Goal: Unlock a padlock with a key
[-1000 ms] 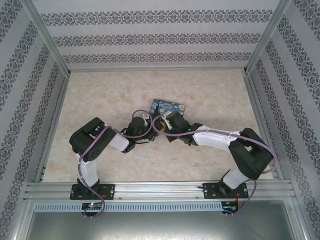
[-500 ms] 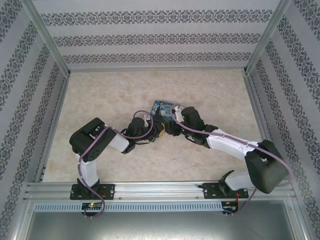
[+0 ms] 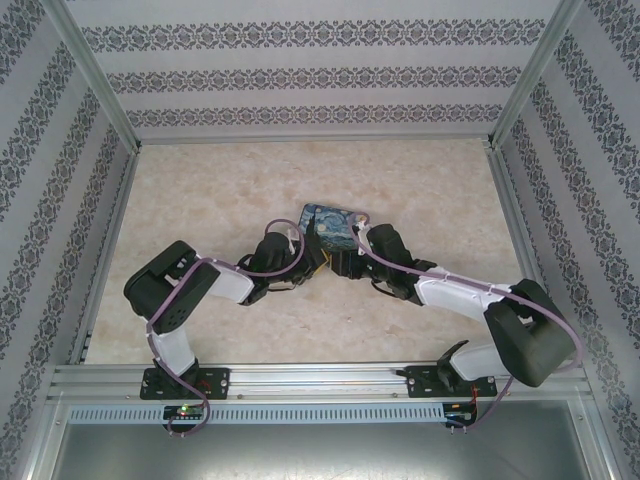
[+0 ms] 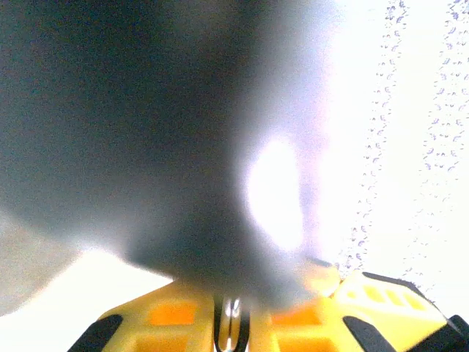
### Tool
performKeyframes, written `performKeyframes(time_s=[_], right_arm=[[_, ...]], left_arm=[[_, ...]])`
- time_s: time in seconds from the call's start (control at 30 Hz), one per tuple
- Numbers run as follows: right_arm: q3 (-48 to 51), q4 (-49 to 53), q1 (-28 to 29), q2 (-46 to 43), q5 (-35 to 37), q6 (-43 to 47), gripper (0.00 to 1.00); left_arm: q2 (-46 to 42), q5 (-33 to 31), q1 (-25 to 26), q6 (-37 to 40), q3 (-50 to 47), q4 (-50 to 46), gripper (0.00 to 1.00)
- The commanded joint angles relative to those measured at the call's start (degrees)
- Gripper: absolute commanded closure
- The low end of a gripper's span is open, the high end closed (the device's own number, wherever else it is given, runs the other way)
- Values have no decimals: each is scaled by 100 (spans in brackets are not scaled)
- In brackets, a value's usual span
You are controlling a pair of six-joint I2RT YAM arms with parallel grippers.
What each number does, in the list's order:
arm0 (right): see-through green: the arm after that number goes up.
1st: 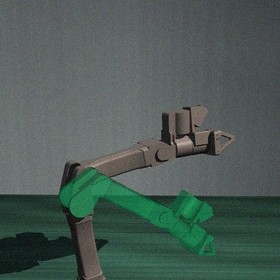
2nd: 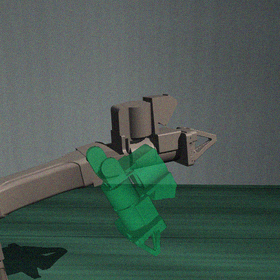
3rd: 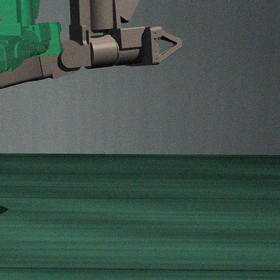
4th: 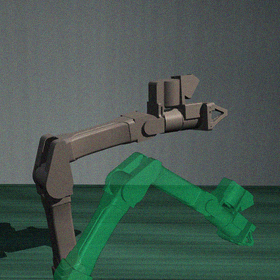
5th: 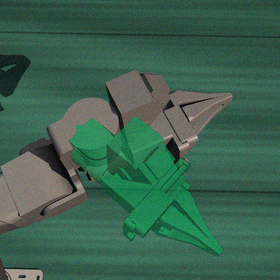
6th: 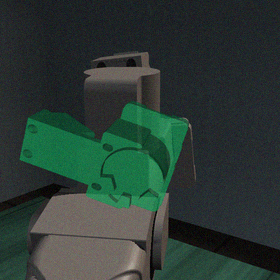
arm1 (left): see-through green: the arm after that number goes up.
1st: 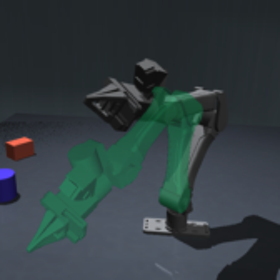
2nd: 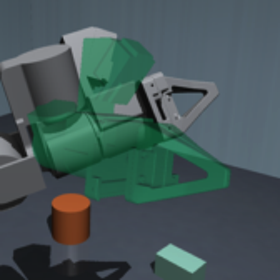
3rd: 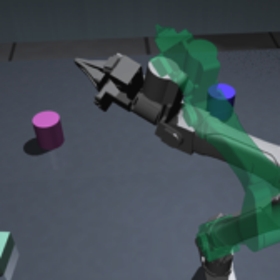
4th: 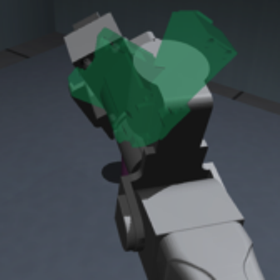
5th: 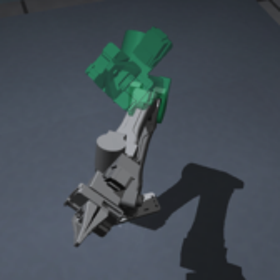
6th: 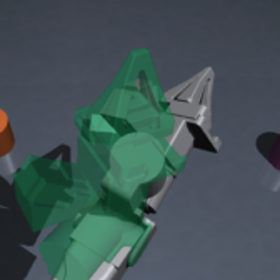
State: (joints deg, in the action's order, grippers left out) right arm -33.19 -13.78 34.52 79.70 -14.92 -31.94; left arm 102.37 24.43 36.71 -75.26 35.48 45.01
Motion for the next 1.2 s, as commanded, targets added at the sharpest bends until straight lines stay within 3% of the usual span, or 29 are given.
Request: performKeyframes(time_s=[0.0, 0.2, 0.6, 0.93, 1.17], right_arm=[[-3, -359, -119, 242, 27, -285, 57], [86, -871, -350, 494, -174, -600, 57], [-327, -1100, -676, 1017, -410, -709, 57], [-245, -1162, -781, 1023, -970, -304, 53], [30, -1413, -763, 1290, -1188, -137, 51]], left_arm=[[-267, 192, 38, 372, 2, -238, 71], [-502, 138, 25, 432, -186, -300, 49], [-1580, -181, -129, 1044, -196, -1591, 22], [-2018, -299, -437, 1743, 428, -3103, 17], [-2054, -211, -608, 1875, 608, -3381, 16]])
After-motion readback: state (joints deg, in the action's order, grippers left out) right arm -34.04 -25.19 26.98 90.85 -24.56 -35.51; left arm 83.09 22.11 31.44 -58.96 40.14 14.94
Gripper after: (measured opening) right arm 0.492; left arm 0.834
